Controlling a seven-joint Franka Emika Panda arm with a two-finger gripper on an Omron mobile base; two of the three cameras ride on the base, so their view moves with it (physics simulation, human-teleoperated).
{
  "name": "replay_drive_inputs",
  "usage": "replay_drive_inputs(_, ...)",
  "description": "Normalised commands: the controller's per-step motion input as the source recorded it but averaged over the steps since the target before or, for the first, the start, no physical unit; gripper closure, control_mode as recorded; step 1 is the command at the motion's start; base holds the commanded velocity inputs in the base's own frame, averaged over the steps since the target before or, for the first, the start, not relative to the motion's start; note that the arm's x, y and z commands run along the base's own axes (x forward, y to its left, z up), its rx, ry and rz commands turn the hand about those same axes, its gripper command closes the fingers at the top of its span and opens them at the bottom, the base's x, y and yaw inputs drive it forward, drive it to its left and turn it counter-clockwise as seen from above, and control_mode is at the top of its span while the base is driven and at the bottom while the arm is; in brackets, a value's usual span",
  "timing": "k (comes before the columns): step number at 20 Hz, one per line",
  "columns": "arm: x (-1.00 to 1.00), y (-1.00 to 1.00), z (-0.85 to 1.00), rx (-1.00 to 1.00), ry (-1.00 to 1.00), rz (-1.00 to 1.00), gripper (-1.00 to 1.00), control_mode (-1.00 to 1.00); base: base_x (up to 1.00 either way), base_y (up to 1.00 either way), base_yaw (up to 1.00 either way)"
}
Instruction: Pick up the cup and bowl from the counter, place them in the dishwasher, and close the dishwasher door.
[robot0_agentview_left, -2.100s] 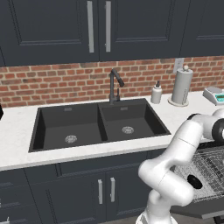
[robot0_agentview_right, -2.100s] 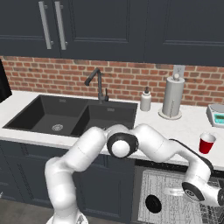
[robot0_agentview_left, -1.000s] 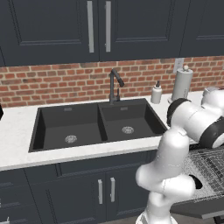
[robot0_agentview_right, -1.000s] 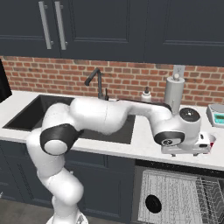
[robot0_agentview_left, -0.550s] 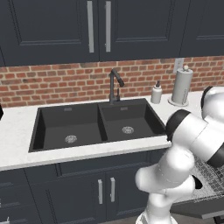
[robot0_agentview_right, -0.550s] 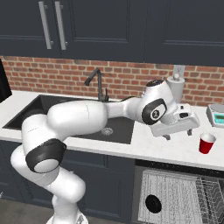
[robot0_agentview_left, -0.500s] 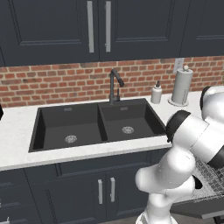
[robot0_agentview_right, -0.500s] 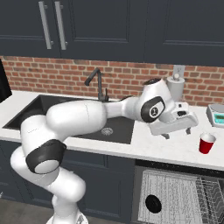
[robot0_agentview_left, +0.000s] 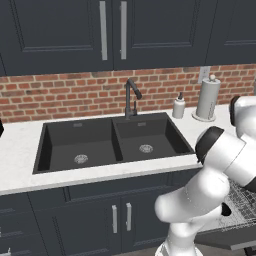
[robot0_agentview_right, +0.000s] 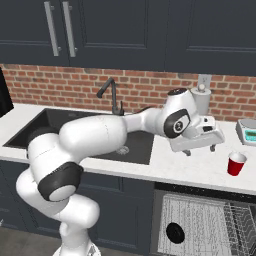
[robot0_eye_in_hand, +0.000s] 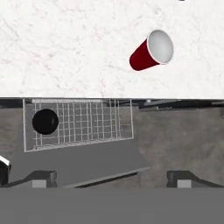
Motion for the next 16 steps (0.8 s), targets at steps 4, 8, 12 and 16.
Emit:
replay_drive_inputs(4,0.56,0.0,0.0,0.0,-0.1,0.16,-1.0,-1.0,0.0,0.0,0.0)
replay_drive_inputs(8,0.53,0.0,-0.08,0.0,-0.11,0.23,-1.0,-1.0,0.0,0.0,0.0)
replay_drive_inputs(12,0.45,-0.2,-0.12,0.0,-0.04,0.15,-1.0,-1.0,0.0,0.0,0.0)
replay_drive_inputs(16,0.37,-0.43,-0.08,0.0,0.02,0.0,-1.0,-1.0,0.0,0.0,0.0)
